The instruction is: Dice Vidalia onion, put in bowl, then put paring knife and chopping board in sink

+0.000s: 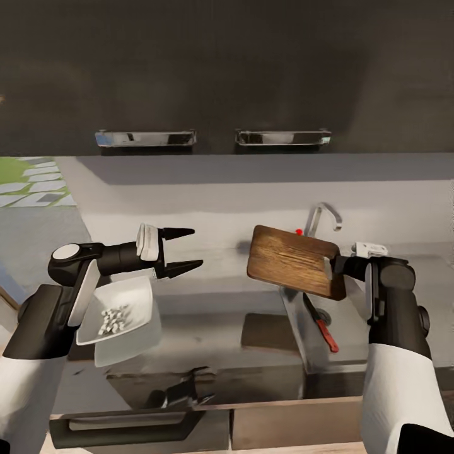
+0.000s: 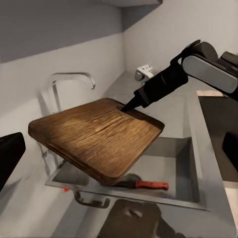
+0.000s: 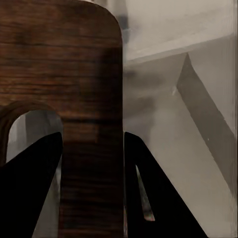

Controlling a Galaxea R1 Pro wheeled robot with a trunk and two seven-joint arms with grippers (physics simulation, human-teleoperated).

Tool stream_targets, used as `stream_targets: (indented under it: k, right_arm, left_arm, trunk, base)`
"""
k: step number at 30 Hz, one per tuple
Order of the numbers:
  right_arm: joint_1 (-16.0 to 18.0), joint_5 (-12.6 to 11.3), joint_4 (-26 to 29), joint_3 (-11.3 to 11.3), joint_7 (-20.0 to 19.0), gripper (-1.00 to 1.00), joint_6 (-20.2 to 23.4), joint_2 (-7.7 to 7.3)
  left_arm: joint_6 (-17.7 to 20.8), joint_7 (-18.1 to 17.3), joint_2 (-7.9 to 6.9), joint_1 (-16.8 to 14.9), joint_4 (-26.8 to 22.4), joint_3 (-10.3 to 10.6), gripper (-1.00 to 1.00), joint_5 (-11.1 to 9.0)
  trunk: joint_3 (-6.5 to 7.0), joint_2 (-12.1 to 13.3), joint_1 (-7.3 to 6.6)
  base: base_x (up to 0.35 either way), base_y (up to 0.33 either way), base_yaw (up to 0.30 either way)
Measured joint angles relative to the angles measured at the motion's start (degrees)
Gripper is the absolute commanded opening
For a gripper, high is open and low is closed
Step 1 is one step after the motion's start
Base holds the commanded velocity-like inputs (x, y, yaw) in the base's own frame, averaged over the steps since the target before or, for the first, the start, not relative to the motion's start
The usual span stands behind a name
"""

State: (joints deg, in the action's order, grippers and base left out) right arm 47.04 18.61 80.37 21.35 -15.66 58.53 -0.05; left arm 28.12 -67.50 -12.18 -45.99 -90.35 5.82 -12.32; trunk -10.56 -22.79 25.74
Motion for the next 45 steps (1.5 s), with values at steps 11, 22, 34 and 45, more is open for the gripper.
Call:
stream_targets:
  k: [11,22,34,45]
  right_arm:
    - [-0.01,0.37,-5.89,13.98,8.48,-1.0,-0.12,0.59]
    - [-0.03,-0.49,-6.89,21.36,11.68,-1.0,-0.12,4.49]
    - [-0.02,-1.8,-15.5,21.5,15.96,-1.0,-6.36,6.02]
    - [-0.02,-20.06,-20.38,21.02,36.25,-1.0,-13.39,6.15]
  left_arm:
    - [-0.03,0.0,-0.04,0.01,0.0,-0.01,1.0,-0.01]
    - [-0.03,0.0,-0.04,-0.01,0.09,0.0,1.0,0.01]
    - [-0.04,0.0,-0.02,0.0,0.17,-0.01,1.0,-0.02]
    - [-0.04,0.0,-0.03,0.0,0.17,-0.01,1.0,-0.02]
  trunk:
    - [0.0,-0.01,0.0]
    - [0.0,-0.01,0.01]
    - [0.0,0.0,0.01]
    - [0.0,0.0,0.01]
  base:
    - [0.123,-0.284,0.0]
    - [0.027,-0.088,0.0]
    - [0.0,0.0,0.0]
    - [0.0,0.0,0.0]
